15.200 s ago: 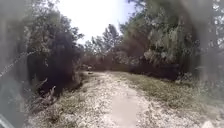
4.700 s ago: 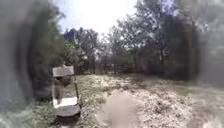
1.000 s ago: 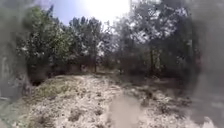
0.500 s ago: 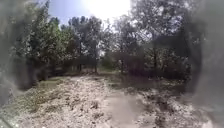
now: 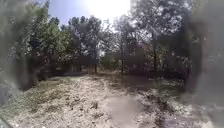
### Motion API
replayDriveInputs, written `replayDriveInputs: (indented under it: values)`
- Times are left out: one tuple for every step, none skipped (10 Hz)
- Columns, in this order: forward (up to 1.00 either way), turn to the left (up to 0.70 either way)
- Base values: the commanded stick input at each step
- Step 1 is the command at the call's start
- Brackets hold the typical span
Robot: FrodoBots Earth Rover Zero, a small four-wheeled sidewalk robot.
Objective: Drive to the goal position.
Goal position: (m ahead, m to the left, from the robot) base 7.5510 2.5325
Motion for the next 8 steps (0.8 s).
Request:
replayDriveInputs:
  values:
    - [0.70,0.00]
    - [0.70,0.00]
    - [0.70,0.00]
    - [0.70,0.00]
    - [0.70,0.00]
    - [0.70,0.00]
    - [0.70,0.00]
    - [0.70,0.14]
